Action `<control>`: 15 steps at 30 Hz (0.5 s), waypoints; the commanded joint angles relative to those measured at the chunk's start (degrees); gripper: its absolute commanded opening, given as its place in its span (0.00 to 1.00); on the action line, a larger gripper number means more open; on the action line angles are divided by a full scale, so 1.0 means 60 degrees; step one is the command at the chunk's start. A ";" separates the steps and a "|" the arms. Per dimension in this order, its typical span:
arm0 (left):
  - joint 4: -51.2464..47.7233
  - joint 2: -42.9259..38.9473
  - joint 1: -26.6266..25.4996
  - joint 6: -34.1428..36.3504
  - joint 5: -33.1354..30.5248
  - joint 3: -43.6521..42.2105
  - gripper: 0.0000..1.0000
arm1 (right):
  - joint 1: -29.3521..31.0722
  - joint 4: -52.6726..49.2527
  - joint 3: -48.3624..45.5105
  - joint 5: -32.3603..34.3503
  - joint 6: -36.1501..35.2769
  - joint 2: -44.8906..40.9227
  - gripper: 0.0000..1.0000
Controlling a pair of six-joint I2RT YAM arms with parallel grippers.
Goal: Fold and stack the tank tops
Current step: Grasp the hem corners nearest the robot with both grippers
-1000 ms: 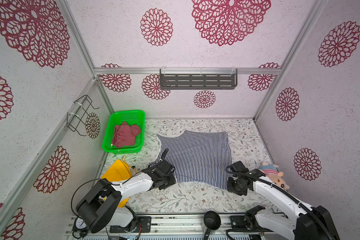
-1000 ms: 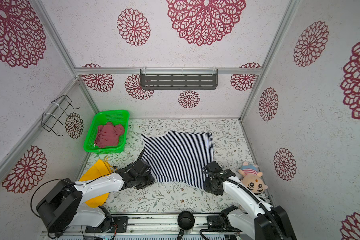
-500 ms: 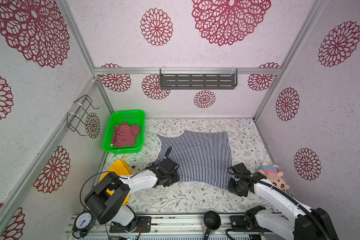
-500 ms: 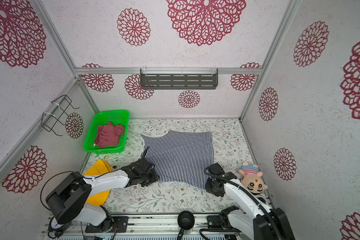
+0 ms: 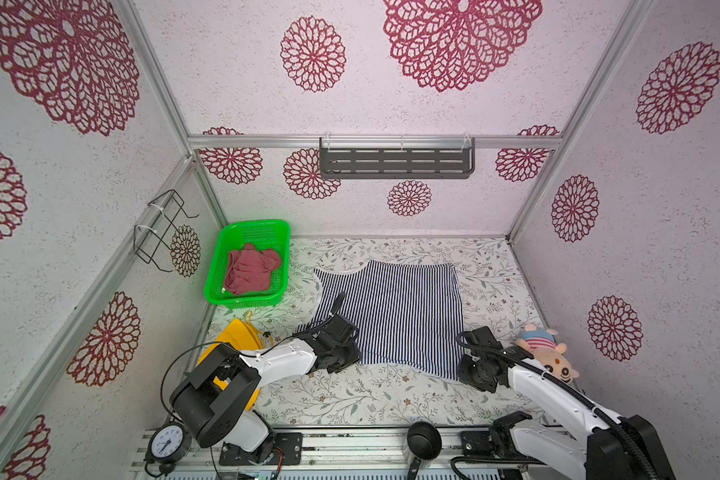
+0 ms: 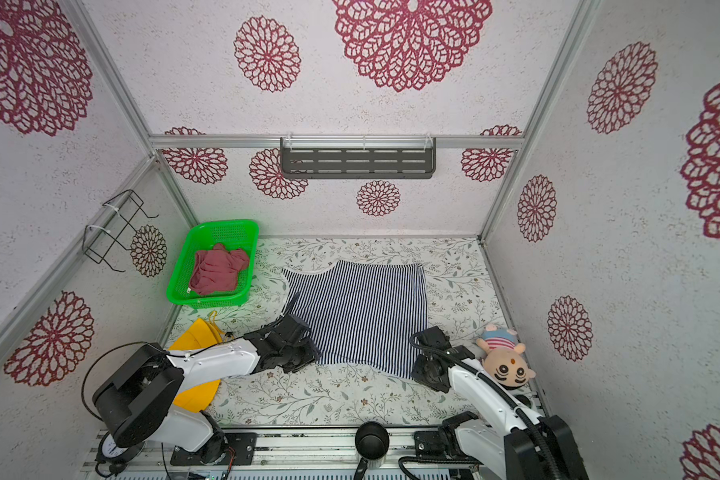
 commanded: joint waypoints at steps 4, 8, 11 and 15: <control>-0.0647 -0.0124 -0.0346 -0.0331 -0.0006 -0.0254 0.44 | -0.0054 0.0046 -0.0004 0.0188 0.0099 0.0162 0.13; -0.0594 -0.0032 -0.0412 -0.0400 0.0073 -0.0274 0.42 | -0.0059 0.0021 -0.0019 0.0135 0.0077 0.0129 0.01; -0.0745 0.0003 -0.0518 -0.0411 0.0134 -0.0257 0.42 | -0.0059 -0.0007 0.0010 0.0088 0.0062 0.0099 0.00; -0.0786 0.0018 -0.0537 -0.0428 0.0149 -0.0360 0.43 | -0.0051 -0.0023 0.0039 0.0084 0.0027 0.0096 0.00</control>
